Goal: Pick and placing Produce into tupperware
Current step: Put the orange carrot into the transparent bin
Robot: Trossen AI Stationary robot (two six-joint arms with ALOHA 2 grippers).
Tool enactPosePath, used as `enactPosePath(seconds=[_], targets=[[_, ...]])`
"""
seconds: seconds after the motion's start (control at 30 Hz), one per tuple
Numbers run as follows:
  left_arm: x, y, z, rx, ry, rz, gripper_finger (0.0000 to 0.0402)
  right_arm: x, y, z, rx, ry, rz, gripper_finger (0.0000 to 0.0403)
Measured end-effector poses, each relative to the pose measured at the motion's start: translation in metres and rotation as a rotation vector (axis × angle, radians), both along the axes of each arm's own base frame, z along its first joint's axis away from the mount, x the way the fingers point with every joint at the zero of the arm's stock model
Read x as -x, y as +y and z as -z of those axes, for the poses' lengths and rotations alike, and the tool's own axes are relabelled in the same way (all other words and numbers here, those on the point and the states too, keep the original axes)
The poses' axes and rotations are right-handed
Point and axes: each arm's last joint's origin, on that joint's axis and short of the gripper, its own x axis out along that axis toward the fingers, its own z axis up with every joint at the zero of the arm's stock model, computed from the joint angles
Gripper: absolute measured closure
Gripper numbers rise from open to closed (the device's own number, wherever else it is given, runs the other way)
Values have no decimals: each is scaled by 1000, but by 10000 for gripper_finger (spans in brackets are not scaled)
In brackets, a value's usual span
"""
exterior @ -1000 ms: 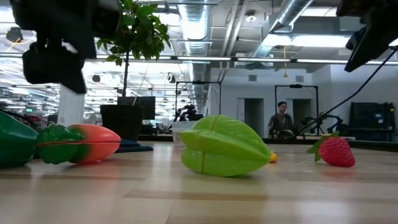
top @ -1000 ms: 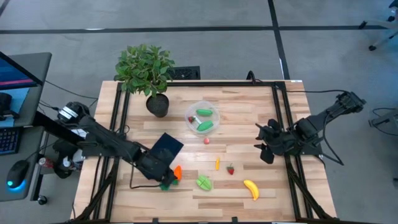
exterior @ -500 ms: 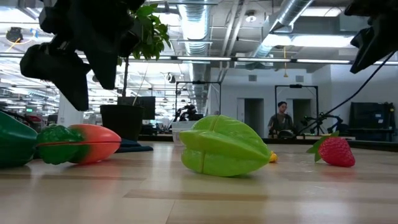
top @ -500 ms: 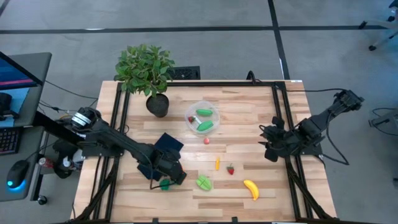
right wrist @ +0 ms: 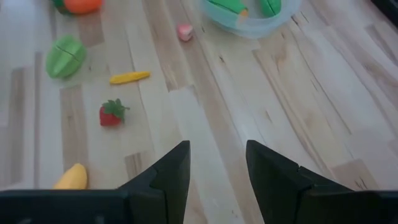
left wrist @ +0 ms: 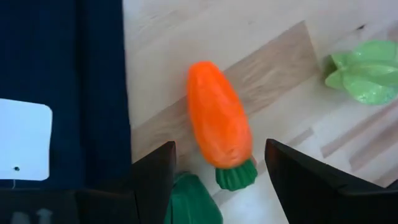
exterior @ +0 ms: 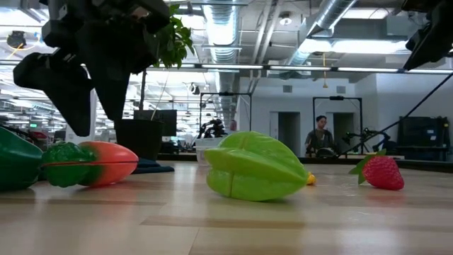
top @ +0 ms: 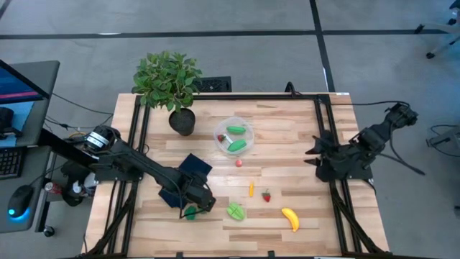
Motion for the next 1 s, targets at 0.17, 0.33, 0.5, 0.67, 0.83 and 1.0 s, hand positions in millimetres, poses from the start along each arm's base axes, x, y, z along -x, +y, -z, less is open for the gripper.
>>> enactPosePath(seconds=[0.17,0.33,0.5,0.67,0.83,1.0], targets=[[0,3,1,-16,7,-14,165,2,-2,-1,-7,-14,-4,254],[-3,8,0,-25,-9,-27,165,3,-2,-1,13,-6,-25,254],[-5,11,0,-47,-16,-15,165,2,-2,-1,27,-4,-39,253],[-7,10,6,-49,-8,-2,165,3,-2,-1,28,-3,-40,256],[-11,7,17,-28,12,32,165,3,-2,-1,28,-2,-40,256],[-13,6,19,-35,4,44,165,3,-2,-1,29,-1,-40,255]])
